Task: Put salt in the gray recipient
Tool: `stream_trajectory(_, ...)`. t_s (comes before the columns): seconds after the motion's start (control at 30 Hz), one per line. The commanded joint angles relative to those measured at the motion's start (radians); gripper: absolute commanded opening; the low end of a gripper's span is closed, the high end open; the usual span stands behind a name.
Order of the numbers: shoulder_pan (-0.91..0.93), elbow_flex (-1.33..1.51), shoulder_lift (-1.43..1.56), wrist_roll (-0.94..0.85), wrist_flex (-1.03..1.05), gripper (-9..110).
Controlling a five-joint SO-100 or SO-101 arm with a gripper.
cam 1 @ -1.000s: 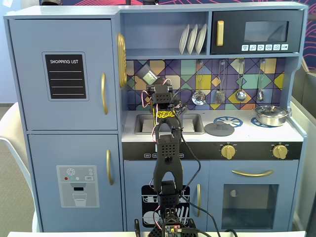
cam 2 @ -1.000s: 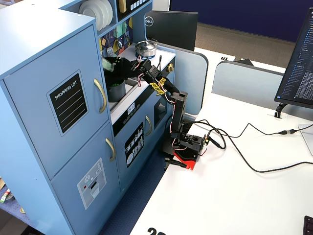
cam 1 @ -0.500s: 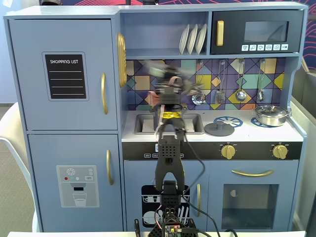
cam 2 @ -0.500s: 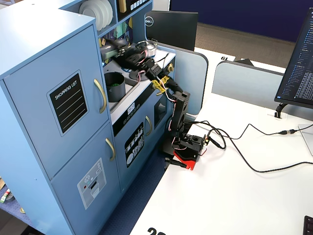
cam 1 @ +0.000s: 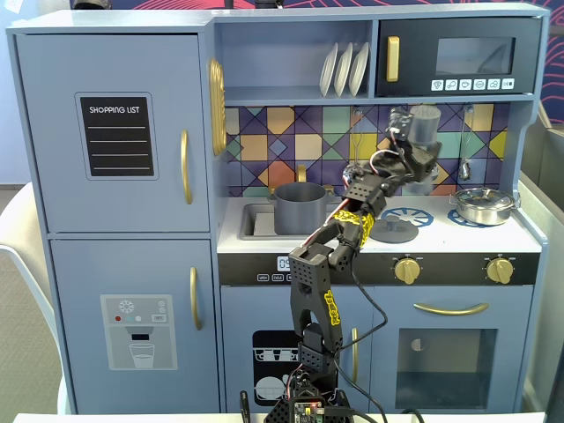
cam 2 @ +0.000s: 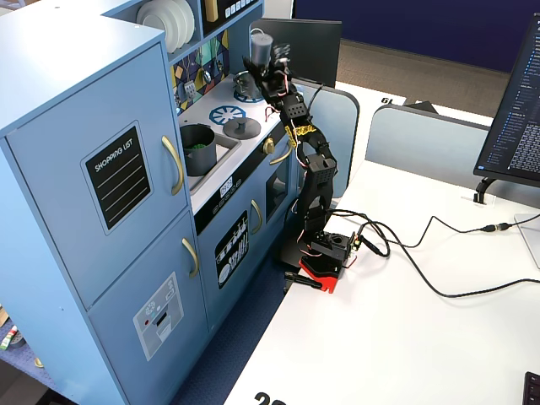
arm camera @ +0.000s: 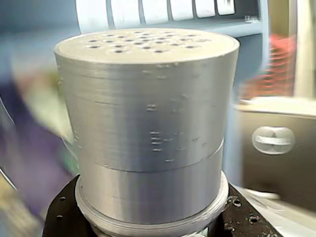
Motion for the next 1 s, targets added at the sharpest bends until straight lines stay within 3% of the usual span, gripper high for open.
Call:
stream_trajectory(0.0,0.044,0.077,0.006,-0.141,-0.098,0)
stream_trajectory(0.97,0.1,0.276,-0.115,-0.02,-0.391,0)
